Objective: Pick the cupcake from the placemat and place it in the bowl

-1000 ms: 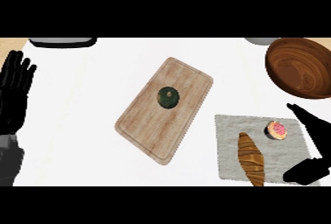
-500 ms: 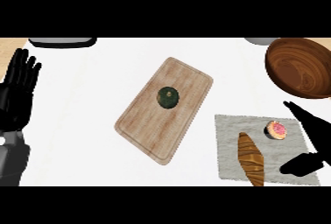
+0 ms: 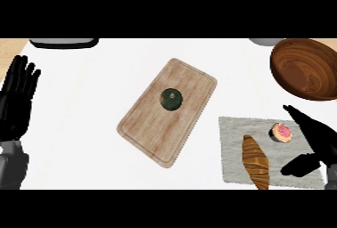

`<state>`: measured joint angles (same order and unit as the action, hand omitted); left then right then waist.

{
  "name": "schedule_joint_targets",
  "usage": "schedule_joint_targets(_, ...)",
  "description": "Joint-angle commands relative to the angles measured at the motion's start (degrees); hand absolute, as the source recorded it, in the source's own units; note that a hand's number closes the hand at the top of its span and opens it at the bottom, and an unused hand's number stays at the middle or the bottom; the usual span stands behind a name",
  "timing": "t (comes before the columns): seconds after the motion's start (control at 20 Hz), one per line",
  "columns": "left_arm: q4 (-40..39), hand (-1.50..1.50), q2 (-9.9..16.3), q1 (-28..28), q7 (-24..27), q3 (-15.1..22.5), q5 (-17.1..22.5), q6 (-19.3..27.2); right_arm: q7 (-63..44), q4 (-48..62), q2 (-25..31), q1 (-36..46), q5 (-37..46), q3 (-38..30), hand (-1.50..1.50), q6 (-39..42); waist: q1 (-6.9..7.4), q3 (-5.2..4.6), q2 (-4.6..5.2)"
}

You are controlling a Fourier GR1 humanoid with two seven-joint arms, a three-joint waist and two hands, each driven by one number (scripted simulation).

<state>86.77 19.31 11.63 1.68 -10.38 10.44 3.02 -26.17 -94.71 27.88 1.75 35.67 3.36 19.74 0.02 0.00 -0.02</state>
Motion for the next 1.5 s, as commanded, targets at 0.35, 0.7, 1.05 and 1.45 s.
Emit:
schedule_joint_targets(0.35, -0.4, 0.00, -0.1, 1.4, -0.6, -2.9, -0.6, -2.5, 5.1, 10.3, -4.4, 3.1, 6.4, -2.6, -1.50, -0.6, 0.00, 0.00, 0.01)
schedule_joint_targets(0.7, -4.8, 0.00, -2.2, 1.1, 4.1, -2.4, -2.8, -2.6, 4.2, 17.6, -8.2, 5.5, 10.2, -2.3, -1.50, -3.4, 0.01, -0.01, 0.05)
schedule_joint_targets(1.05, 0.2, 0.00, -1.4, 3.1, -3.2, -2.9, -2.3, -1.2, 15.3, 18.5, -5.2, 3.4, 12.2, -4.8, 1.50, -10.5, -0.09, 0.01, -0.02)
schedule_joint_targets(1.45, 1.3, 0.00, -3.1, 1.8, -1.9, -2.7, -3.5, -1.0, 18.2, 19.1, -5.3, 5.0, 15.0, -5.8, 1.50, -10.4, -0.03, 0.00, -0.01)
